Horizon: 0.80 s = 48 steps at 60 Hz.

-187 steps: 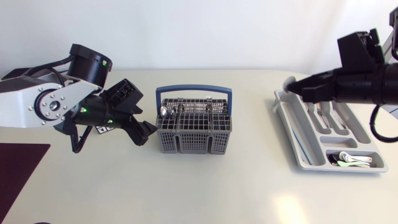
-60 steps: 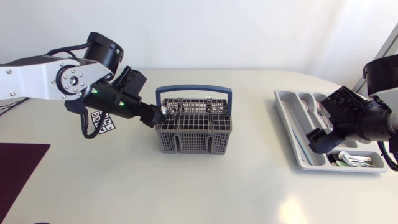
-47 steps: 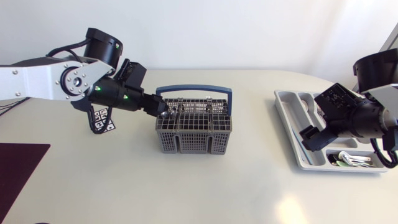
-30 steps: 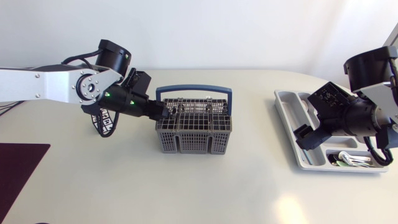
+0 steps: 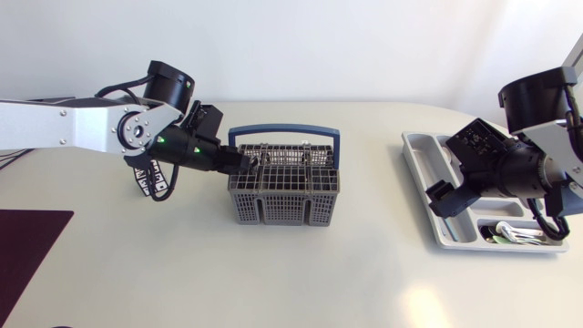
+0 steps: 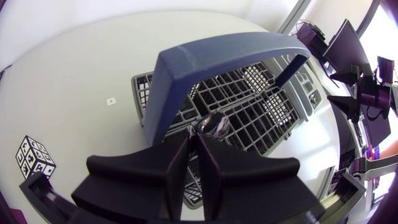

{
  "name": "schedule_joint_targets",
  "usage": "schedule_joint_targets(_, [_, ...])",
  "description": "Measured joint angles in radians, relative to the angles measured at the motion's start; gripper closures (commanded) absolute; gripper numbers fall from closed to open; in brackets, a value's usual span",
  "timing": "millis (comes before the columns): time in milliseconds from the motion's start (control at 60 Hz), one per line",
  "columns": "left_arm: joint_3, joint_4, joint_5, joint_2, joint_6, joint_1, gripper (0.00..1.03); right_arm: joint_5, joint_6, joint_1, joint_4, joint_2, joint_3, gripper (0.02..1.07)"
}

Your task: Transfer all utensils from the basket to the drawer tray.

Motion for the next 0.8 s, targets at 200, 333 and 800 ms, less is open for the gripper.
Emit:
schedule_joint_targets(200, [-0.005, 0.007, 0.072, 0.0, -0.008, 0.021, 0.98, 0.004, 0.0, 0.005, 0.003, 0.0, 0.0, 0.12])
schedule_joint_targets(333, [-0.025, 0.026, 0.113, -0.02, -0.019, 0.04, 0.98, 0.007, 0.0, 0.014, 0.003, 0.0, 0.0, 0.12])
schedule_joint_targets(800, [-0.101, 0.177, 0.169, -0.293, -0.071, 0.069, 0.98, 0.012, 0.003, 0.056, 0.002, -0.017, 0.0, 0.12])
